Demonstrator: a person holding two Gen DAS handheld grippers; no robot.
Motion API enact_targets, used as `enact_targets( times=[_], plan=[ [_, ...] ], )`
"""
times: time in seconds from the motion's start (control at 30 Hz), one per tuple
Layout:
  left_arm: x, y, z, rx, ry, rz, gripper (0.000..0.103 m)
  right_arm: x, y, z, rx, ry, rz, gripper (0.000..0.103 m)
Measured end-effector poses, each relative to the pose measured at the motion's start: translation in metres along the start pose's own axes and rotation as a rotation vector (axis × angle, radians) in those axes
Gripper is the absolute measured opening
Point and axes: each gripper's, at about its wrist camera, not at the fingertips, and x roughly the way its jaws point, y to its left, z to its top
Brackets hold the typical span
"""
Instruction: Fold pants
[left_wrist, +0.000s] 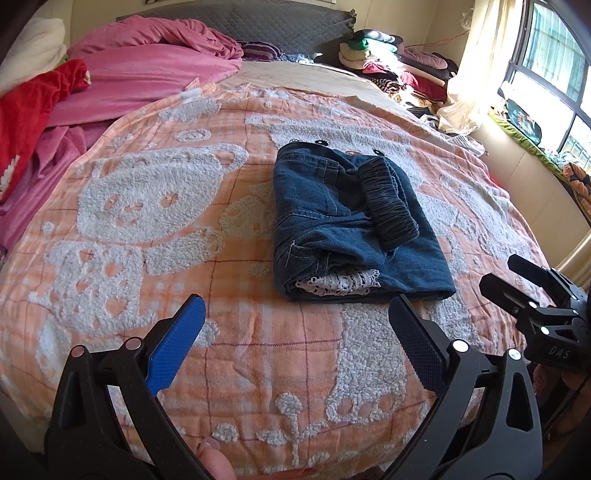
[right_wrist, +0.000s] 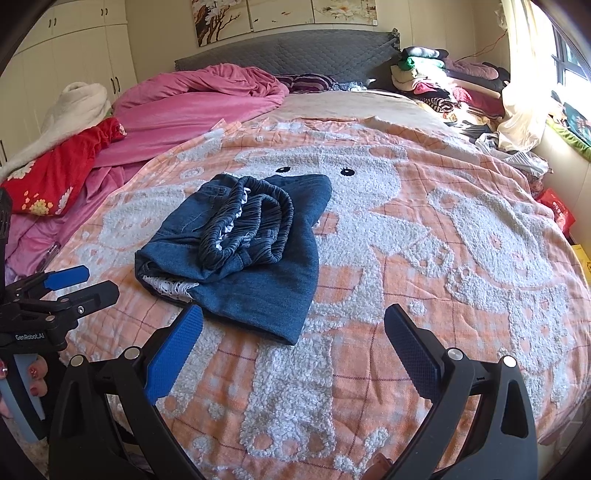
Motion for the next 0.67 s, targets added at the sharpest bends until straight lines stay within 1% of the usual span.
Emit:
enact_targets(
  times=[0.07,0.2,0.33,0.4,0.47,0.5,0.6,0.67],
  plan=[
    [0.001,-0.001,-0.002,0.011,0.012,0.003,0.094,0.000,-0.001,0.001,0.000,0.000,-0.002,0.098],
    [0.004,0.002,-0.002,-0.003,0.026,0.020,0.094,0.003,-0.005,0.002,0.005,0.005,0.000,0.098],
    [-0.001,0.012,0.001,-0.030,-0.020,-0.017,0.094,0.009,-0.014,0.002,0.010,0.013,-0.009,0.098],
    [-0.002,0.019,0.005,-0.049,-0.034,0.003,0.094,0.011,-0.027,0.003,0.026,0.013,-0.022,0.098],
    [0.003,0.034,0.010,-0.070,-0.029,0.062,0.094,0.012,-0.050,0.007,0.052,0.013,-0.036,0.098],
    [0.008,0.044,0.013,-0.077,-0.018,0.098,0.094,0.012,-0.064,0.009,0.064,0.012,-0.064,0.098],
    [0.028,0.085,0.026,-0.081,0.018,0.211,0.094,0.014,-0.122,0.019,0.097,0.018,-0.167,0.098],
    [0.042,0.117,0.036,-0.090,0.039,0.297,0.094,0.018,-0.174,0.024,0.131,0.028,-0.269,0.098]
  ],
)
